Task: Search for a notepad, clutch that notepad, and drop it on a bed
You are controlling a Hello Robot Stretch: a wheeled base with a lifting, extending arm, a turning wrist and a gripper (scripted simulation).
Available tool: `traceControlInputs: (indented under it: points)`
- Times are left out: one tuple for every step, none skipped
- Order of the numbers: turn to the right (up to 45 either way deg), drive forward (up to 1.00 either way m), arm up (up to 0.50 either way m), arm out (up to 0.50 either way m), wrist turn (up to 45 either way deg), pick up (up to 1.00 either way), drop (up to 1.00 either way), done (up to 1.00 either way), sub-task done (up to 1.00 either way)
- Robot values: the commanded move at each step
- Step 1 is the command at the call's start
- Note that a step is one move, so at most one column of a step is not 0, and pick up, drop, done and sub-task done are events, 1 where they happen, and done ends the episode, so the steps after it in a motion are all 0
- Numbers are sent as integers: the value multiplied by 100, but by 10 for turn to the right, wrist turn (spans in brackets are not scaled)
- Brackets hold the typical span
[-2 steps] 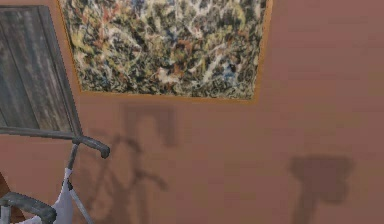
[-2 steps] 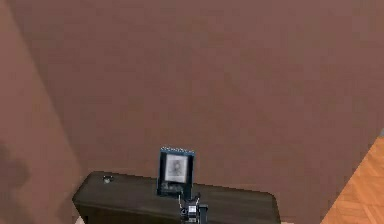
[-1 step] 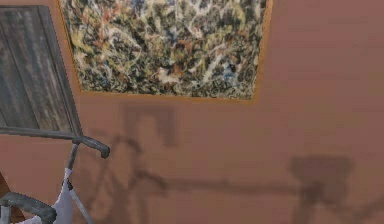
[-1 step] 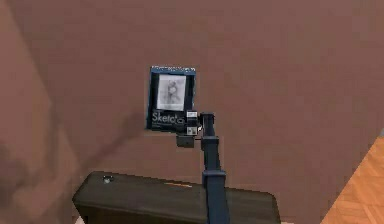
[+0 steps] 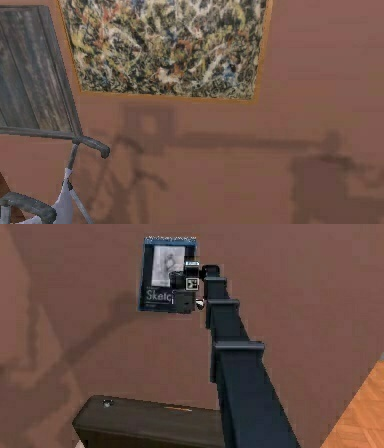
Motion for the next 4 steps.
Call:
traceControlInputs:
  points:
    - [0,0,0,0,-450,0,0,0,0]
    - [0,0,0,0,-450,0,0,0,0]
    - [0,0,0,0,-450,0,0,0,0]
    - [0,0,0,-40,0,0,0,0,0]
